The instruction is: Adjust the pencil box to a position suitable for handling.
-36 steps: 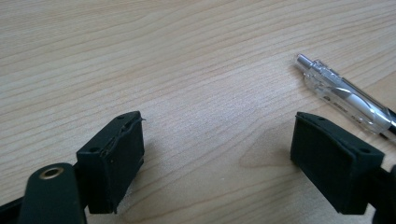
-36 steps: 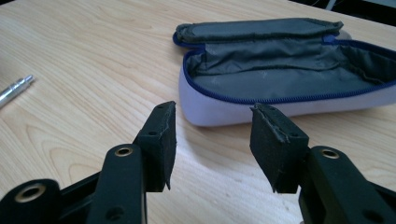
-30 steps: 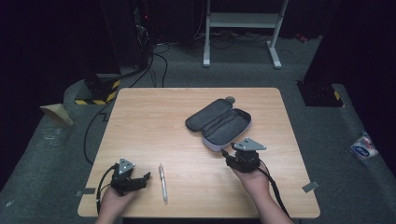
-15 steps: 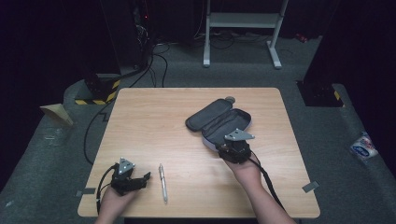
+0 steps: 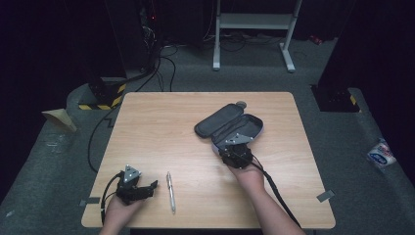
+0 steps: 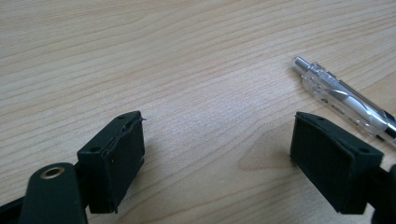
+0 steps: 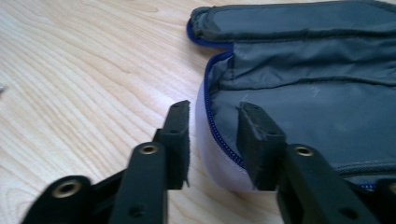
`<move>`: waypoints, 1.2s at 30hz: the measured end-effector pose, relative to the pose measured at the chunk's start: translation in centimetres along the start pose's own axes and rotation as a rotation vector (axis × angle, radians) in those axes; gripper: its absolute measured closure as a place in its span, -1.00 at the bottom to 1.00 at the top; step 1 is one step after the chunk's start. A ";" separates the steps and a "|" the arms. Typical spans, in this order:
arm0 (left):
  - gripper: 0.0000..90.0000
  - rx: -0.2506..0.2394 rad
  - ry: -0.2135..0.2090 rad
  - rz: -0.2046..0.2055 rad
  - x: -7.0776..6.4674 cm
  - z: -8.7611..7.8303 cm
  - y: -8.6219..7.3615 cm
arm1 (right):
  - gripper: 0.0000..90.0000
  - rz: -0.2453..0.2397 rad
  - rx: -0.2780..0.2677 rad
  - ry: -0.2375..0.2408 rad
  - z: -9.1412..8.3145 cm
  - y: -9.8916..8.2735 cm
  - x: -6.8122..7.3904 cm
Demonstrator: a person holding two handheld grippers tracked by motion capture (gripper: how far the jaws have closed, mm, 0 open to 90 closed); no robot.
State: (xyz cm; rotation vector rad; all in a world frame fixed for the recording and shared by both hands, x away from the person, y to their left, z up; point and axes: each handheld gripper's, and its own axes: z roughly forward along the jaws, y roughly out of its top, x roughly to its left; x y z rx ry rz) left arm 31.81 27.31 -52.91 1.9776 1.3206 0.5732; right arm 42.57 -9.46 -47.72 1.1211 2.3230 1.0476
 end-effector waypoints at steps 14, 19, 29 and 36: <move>-0.59 0.004 0.010 0.008 -0.1 0.0 0.0 | 0.77 -0.027 -0.051 0.088 -0.5 -1.9 3.8; -0.59 -0.001 0.010 0.002 -0.1 0.1 0.0 | 0.53 -0.023 -0.077 0.134 -1.0 -1.6 5.0; -0.58 -0.002 0.015 0.004 -0.2 0.1 0.0 | 0.26 0.014 -0.156 0.038 -4.4 -0.1 1.1; -0.58 -0.002 0.012 0.000 -0.1 0.1 0.0 | 0.34 0.051 -0.143 -0.042 -5.7 -0.6 -2.8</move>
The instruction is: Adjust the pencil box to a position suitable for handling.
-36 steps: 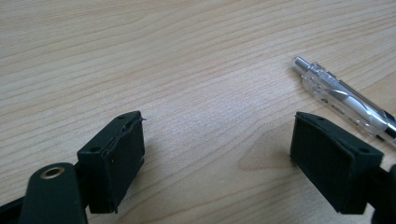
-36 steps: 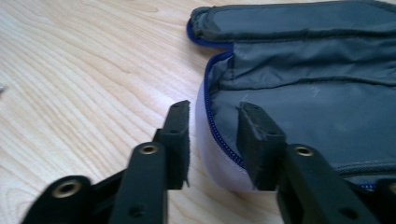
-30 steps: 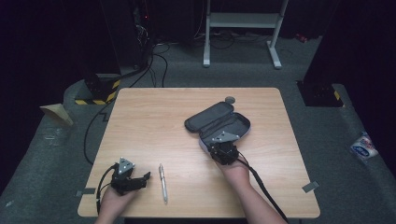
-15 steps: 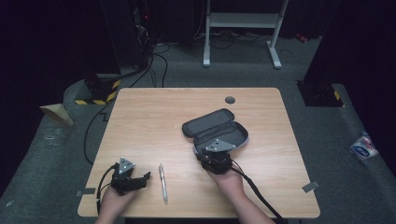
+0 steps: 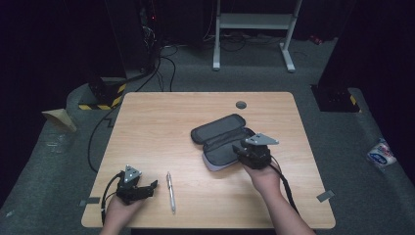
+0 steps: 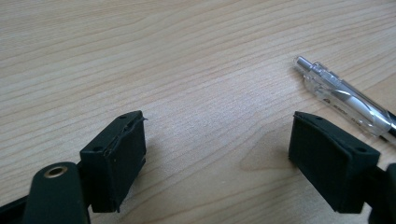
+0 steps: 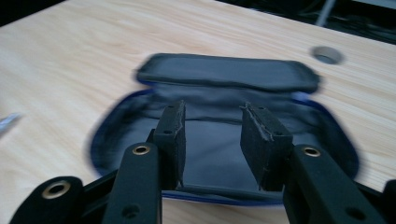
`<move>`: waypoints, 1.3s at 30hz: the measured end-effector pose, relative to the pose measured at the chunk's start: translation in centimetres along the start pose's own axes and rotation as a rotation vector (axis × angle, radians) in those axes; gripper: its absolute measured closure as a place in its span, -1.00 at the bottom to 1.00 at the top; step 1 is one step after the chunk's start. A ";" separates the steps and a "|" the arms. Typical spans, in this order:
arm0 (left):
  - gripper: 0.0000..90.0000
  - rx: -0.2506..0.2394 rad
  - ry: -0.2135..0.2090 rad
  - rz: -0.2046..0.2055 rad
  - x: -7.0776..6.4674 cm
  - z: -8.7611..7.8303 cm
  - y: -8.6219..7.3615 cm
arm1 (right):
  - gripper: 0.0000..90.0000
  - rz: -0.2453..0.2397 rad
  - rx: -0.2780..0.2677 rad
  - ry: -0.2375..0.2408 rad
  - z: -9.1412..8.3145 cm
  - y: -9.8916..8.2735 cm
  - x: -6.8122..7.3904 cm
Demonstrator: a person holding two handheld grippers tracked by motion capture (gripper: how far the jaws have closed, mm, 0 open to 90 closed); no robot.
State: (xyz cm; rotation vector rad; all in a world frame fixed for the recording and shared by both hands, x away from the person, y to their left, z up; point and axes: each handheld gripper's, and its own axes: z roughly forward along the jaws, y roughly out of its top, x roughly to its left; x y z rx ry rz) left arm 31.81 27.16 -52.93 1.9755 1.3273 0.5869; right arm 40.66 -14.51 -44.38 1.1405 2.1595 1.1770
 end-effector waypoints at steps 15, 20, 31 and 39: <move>-0.57 0.000 0.002 0.001 0.0 0.0 0.0 | 0.34 0.092 0.036 -0.155 0.4 -0.7 -6.4; -0.56 0.000 0.002 -0.001 0.0 0.0 0.0 | 0.33 0.115 0.062 -0.168 1.7 -1.1 -7.3; -0.56 0.003 -0.001 0.009 0.0 -0.1 0.0 | 0.32 0.126 0.128 -0.183 3.3 -2.3 -7.8; -0.55 0.003 0.000 0.011 0.0 -0.1 0.0 | 0.27 0.126 0.122 -0.166 2.6 -3.5 -7.0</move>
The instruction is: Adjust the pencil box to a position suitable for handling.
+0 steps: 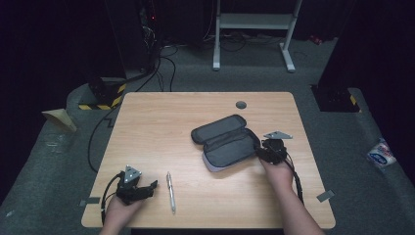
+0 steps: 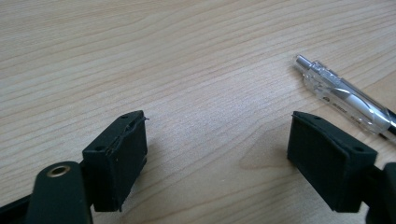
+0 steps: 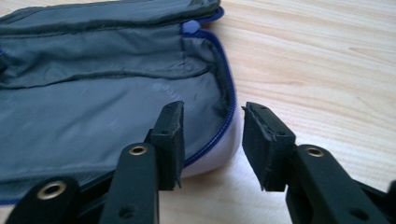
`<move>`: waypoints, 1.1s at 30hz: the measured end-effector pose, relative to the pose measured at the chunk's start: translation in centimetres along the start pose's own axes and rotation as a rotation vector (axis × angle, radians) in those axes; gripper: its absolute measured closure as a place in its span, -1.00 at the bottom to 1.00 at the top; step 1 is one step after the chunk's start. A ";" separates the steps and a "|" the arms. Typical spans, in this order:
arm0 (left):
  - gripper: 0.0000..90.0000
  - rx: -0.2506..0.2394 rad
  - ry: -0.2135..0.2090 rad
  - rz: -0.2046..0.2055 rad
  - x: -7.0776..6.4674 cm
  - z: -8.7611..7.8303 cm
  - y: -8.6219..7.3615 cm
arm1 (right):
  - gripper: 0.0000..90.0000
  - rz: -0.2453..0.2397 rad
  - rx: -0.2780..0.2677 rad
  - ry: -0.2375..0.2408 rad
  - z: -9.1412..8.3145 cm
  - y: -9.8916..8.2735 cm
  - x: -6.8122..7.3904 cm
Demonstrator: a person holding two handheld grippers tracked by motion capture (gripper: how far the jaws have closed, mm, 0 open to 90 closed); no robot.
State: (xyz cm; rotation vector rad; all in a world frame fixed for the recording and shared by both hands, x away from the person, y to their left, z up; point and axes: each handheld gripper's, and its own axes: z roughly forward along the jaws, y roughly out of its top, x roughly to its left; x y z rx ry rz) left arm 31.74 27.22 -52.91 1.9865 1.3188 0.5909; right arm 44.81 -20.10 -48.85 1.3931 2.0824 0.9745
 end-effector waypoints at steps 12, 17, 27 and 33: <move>-0.54 0.002 0.002 0.003 0.0 0.0 0.0 | 0.21 -0.015 -0.036 0.043 -1.7 -1.7 2.1; -0.54 0.000 0.001 0.002 0.0 0.0 0.0 | 0.20 -0.008 -0.063 0.087 -2.6 -2.1 3.3; -0.54 -0.001 0.000 0.002 0.0 0.0 0.0 | 0.28 -0.013 -0.105 0.023 -2.0 0.1 2.6; -0.54 0.000 -0.004 0.000 0.1 0.0 0.0 | 0.75 0.027 -0.014 0.002 0.0 0.1 1.2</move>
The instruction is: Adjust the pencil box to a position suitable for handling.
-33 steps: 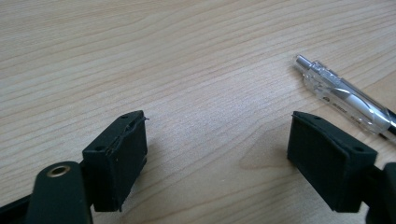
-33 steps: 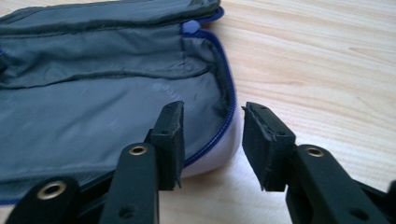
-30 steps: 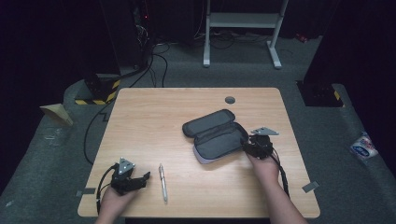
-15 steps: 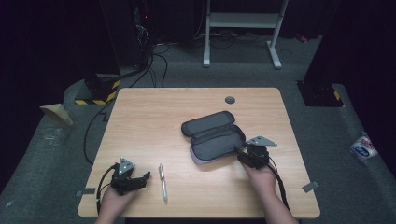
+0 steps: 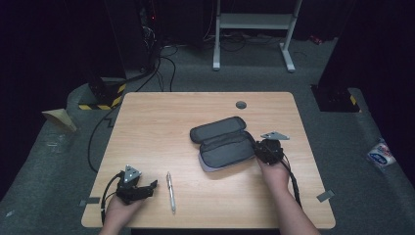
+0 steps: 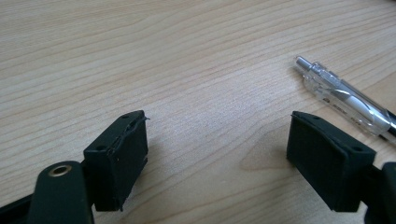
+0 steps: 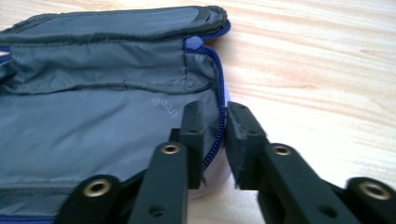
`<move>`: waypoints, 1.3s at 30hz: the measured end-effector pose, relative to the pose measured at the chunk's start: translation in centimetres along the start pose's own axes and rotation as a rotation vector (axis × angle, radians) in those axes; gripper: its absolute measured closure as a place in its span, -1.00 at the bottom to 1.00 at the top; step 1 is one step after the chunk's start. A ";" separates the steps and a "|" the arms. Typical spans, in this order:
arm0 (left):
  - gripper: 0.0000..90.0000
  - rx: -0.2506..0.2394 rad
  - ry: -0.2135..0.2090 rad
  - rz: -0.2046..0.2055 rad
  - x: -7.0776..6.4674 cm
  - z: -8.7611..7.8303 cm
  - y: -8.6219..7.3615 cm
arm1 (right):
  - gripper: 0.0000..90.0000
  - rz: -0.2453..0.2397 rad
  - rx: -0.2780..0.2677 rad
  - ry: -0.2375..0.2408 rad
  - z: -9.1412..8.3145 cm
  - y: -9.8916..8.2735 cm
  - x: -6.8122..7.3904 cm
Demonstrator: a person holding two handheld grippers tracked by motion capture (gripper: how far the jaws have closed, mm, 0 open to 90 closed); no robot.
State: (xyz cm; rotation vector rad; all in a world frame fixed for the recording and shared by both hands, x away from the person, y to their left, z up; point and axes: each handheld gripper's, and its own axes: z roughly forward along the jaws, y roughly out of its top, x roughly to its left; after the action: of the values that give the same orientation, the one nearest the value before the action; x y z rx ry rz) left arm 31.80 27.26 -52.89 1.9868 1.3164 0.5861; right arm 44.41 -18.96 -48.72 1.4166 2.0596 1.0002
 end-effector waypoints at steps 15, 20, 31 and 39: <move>-0.54 -0.001 0.004 0.002 0.0 0.0 0.0 | 0.48 0.009 -0.071 0.096 -3.5 -3.6 3.1; -0.54 0.000 0.006 -0.002 -0.1 0.0 0.0 | 0.34 0.017 -0.081 0.131 -3.6 -4.1 4.0; -0.53 -0.002 0.004 -0.005 0.0 0.0 0.0 | 0.23 0.028 -0.079 0.160 -2.5 -4.0 6.2; -0.53 -0.001 0.000 -0.007 0.0 0.0 0.0 | 0.30 0.034 -0.076 0.140 -1.7 -3.7 5.9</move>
State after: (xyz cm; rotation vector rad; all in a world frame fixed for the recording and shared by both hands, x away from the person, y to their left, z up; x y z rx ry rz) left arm 31.81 27.24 -52.90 1.9807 1.3229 0.5834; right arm 38.78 -14.80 -50.24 1.3822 2.0773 1.2094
